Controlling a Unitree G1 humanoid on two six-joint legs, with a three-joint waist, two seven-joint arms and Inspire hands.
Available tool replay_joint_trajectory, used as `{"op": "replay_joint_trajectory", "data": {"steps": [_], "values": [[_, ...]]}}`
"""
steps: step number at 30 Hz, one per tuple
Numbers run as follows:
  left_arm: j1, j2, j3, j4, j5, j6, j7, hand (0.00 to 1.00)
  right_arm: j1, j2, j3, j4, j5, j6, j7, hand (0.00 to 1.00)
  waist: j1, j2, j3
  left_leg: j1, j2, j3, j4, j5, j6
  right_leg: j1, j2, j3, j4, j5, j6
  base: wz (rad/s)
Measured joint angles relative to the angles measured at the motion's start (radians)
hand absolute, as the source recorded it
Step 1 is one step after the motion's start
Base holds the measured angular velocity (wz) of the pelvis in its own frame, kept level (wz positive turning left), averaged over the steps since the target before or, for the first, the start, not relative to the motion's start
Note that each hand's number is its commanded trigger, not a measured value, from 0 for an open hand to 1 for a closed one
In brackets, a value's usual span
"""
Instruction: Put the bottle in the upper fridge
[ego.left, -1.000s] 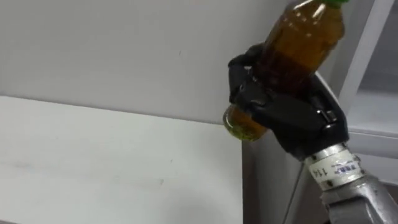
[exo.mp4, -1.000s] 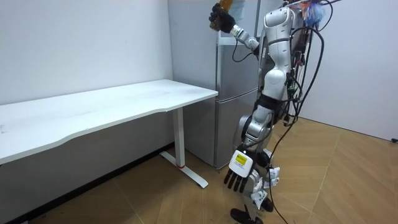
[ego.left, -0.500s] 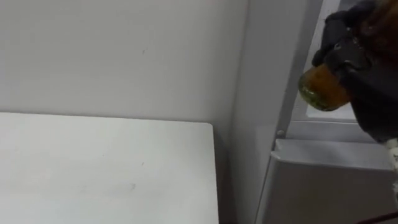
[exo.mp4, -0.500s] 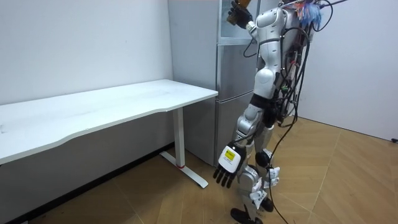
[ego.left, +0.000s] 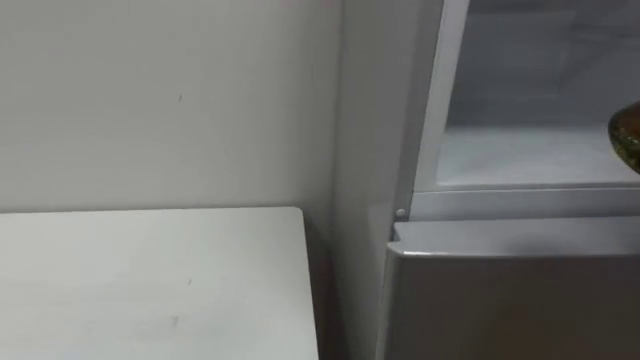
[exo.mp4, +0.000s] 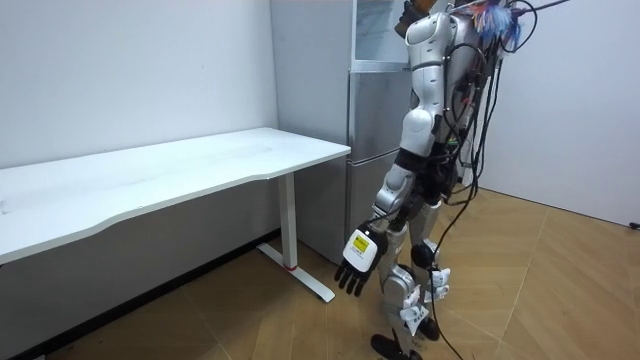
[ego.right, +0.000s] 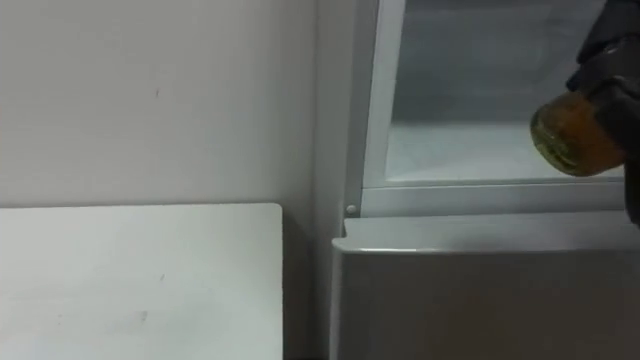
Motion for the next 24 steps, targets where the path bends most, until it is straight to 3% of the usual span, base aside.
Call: {"op": "replay_joint_trajectory", "data": {"steps": [7,14,17,24], "values": [[0.0,0.0,0.0,-0.014,0.0,0.0,0.009,0.0,0.0,0.0,-0.001,0.0,-0.001,0.0,-0.06,1.0,-0.001,-0.007,0.0025,-0.001,0.0,-0.001,0.0,0.0,0.0,-0.007,0.001,-0.001,-0.001,0.0,0.0,-0.01],[0.0,0.0,0.0,-0.032,0.0,0.016,0.025,0.0,0.0,0.0,0.0,0.048,0.004,0.001,-0.096,1.0,0.002,-0.022,0.0101,-0.007,0.0,0.0,-0.001,0.0,0.0,-0.01,0.001,0.0,-0.001,0.0,0.0,0.0],[0.0,0.0,-0.001,-0.046,0.0,0.017,0.027,0.0,0.0,0.0,0.001,0.087,0.005,0.002,-0.117,1.0,0.006,-0.029,0.0079,-0.018,0.0,0.0,0.0,0.0,0.0,-0.013,0.002,-0.001,0.0,0.0,0.0,0.0],[-0.001,0.002,0.002,-0.045,0.004,0.012,0.028,0.0,-0.009,0.0,0.002,0.142,0.003,0.002,-0.15,1.0,0.032,-0.023,0.0088,-0.016,0.002,-0.001,0.0,0.0,0.0,-0.011,0.005,0.0,0.001,0.0,0.0,0.0]]}}
